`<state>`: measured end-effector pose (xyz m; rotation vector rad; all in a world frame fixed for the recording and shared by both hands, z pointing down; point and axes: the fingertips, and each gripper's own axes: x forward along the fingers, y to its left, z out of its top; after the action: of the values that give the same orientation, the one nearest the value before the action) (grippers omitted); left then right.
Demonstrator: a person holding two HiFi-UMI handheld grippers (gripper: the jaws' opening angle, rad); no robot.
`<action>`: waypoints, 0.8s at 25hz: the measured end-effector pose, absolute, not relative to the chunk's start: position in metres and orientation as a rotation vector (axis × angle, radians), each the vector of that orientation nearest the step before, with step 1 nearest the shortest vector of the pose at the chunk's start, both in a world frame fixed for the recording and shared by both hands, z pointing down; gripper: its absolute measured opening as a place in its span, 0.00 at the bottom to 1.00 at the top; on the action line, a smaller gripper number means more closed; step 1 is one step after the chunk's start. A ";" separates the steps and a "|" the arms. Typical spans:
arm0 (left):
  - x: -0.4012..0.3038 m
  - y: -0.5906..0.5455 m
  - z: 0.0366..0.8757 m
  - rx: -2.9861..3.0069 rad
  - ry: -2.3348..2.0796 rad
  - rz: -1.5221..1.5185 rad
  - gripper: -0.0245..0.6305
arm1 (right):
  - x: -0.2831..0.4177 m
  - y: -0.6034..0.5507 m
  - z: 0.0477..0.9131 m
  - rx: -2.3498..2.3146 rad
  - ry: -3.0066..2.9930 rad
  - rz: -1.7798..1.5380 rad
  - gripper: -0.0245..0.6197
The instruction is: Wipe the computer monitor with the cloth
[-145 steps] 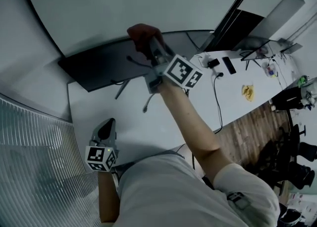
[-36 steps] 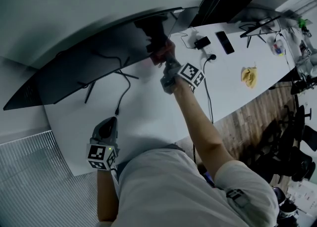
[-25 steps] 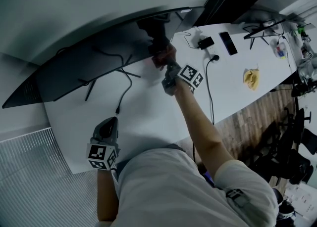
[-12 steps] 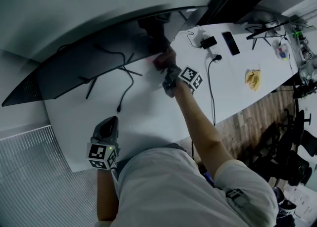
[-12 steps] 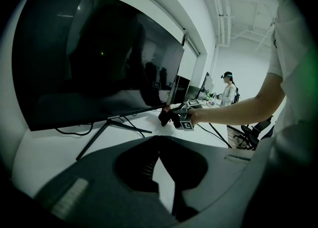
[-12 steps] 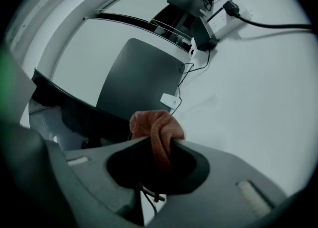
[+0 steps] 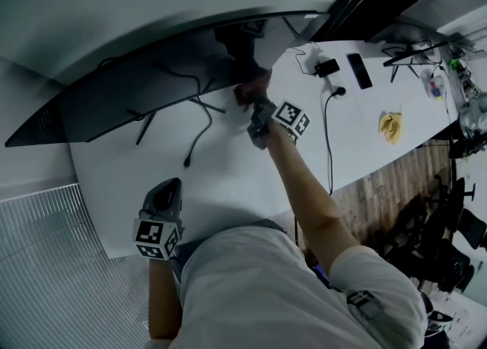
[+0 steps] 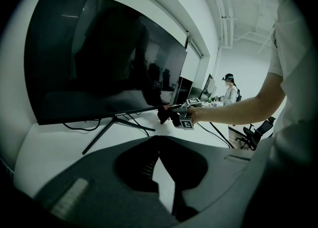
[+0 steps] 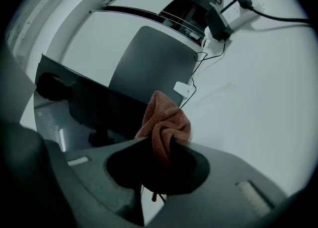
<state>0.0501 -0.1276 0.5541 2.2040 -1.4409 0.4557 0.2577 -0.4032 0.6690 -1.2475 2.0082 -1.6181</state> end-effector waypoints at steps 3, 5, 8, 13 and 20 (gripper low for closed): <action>0.042 -0.117 0.555 2.185 -1.456 0.450 0.05 | 0.247 -0.399 0.664 -1.233 2.024 -1.616 0.15; 0.036 -0.110 0.556 2.175 -1.465 0.448 0.05 | 0.239 -0.396 0.662 -1.225 2.035 -1.617 0.15; 0.029 -0.103 0.554 2.165 -1.484 0.433 0.05 | 0.226 -0.391 0.660 -1.207 2.058 -1.619 0.15; 0.012 -0.087 0.552 2.146 -1.512 0.421 0.05 | 0.197 -0.381 0.657 -1.178 2.092 -1.630 0.15; -0.016 -0.064 0.546 2.105 -1.574 0.398 0.05 | 0.157 -0.366 0.655 -1.140 2.131 -1.654 0.15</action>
<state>-0.0160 -0.0639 0.5460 2.1050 -1.5739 0.3976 0.1574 -0.3663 0.6546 -1.1398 2.1313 -1.6538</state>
